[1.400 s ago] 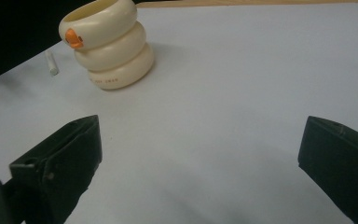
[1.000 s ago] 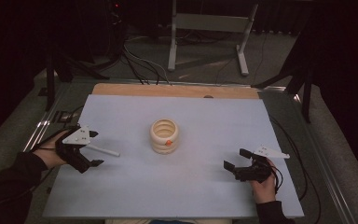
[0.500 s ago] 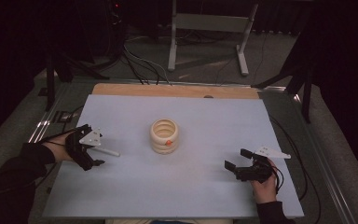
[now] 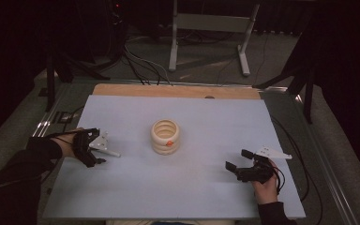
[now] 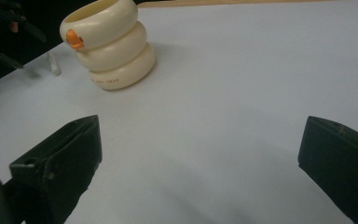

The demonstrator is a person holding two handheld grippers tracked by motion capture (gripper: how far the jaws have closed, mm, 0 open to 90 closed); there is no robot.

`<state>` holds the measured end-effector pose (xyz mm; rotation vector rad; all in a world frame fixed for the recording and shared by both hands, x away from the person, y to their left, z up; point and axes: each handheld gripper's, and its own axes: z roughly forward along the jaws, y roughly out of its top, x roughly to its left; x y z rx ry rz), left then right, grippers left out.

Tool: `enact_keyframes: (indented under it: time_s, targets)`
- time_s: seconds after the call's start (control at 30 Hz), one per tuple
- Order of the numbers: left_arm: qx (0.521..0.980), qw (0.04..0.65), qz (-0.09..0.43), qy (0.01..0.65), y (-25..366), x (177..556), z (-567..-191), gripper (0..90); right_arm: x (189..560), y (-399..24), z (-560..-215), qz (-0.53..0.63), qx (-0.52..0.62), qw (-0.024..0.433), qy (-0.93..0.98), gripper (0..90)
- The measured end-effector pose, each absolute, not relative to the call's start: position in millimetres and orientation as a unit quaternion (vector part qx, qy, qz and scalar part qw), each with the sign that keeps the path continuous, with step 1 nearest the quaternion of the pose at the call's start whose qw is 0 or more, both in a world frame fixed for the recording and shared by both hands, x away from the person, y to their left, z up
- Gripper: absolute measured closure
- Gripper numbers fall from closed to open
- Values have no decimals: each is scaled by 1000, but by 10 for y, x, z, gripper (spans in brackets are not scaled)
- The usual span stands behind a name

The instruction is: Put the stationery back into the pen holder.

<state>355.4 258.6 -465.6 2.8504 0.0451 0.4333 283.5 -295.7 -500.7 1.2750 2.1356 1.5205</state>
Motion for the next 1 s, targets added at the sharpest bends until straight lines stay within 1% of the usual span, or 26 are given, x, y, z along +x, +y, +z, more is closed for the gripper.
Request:
enact_keyframes:
  time_s: [0.03,0.3,0.57,0.67,0.7,0.8,0.87,0.93,0.97,1.0]
  targets:
    - [981,123,151,11,2575,3564,-4661,294,2836,-2956,-5007,518,434,113,728,0]
    - [982,98,158,-31,2533,3613,-4721,402,2833,-2959,-5005,519,434,112,728,0]
    - [985,68,149,-58,2495,3683,-4791,530,2832,-2955,-5006,519,434,108,728,0]
    - [986,60,143,-64,2466,3701,-4817,560,2831,-2954,-5005,519,433,109,728,0]
    - [986,60,141,-65,2454,3707,-4825,586,2832,-2954,-5004,519,434,109,729,0]
    - [987,49,134,-69,2423,3718,-4864,596,2836,-2961,-5009,519,435,108,728,0]
    - [988,41,127,-72,2410,3736,-4883,633,2836,-2962,-5010,519,434,108,728,0]
    - [989,40,127,-69,2403,3754,-4877,643,2836,-2959,-5010,518,434,107,729,0]
    - [990,37,122,-67,2403,3765,-4880,674,2835,-2958,-5010,518,434,107,729,0]
    - [990,36,119,-66,2402,3771,-4882,678,2835,-2957,-5011,517,434,107,729,0]
